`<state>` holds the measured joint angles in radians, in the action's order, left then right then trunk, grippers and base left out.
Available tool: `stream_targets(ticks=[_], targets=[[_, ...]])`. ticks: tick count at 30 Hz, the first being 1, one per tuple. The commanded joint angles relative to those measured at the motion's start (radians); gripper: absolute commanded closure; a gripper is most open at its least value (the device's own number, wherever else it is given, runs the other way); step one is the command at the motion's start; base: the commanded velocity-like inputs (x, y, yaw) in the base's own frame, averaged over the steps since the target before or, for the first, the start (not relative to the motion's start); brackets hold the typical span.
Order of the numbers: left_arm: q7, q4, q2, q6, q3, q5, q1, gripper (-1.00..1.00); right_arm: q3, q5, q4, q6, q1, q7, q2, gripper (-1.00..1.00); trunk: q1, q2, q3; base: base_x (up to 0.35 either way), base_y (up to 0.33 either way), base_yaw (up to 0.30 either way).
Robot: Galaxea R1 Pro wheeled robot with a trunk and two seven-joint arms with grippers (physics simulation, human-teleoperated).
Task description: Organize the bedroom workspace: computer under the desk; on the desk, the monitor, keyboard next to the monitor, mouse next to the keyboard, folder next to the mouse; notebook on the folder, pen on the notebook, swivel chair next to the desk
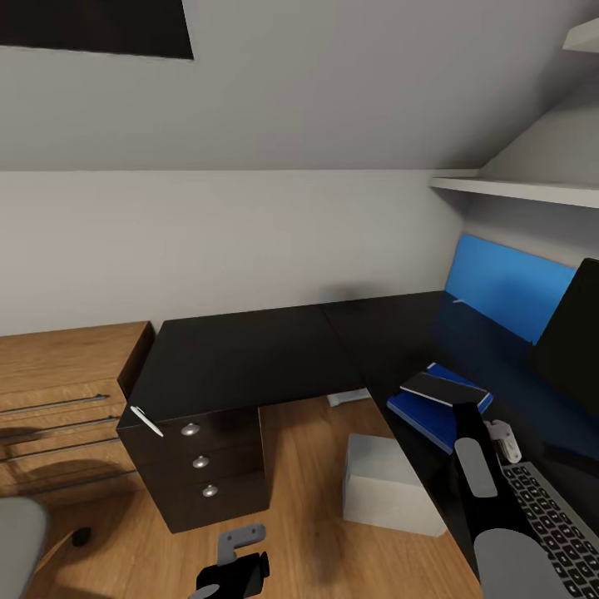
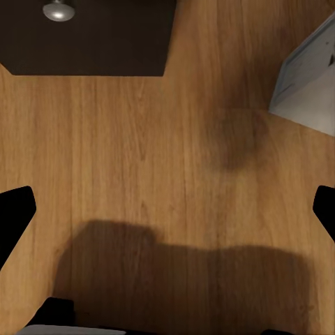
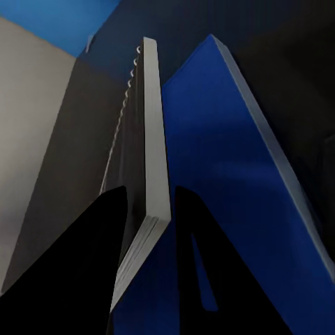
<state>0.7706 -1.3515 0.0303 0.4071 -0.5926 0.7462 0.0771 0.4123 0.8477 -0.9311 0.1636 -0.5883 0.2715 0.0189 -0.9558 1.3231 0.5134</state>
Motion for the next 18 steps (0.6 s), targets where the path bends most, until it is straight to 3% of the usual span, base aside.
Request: stream_targets(ticks=[1,18], targets=[[0.008,-0.001,0.001,0.002,-0.003,0.005,0.001,-1.00,0.001,0.008,-0.001,0.005,-0.001,-0.001,0.001,1.00,0.000,0.001,0.001,0.011,0.001,0.000],[0.009,0.000,0.000,0.003,-0.003,0.005,0.001,-1.00,0.000,-0.010,0.000,0.008,-0.001,0.002,0.000,1.00,0.000,0.001,0.001,0.001,0.000,0.000]])
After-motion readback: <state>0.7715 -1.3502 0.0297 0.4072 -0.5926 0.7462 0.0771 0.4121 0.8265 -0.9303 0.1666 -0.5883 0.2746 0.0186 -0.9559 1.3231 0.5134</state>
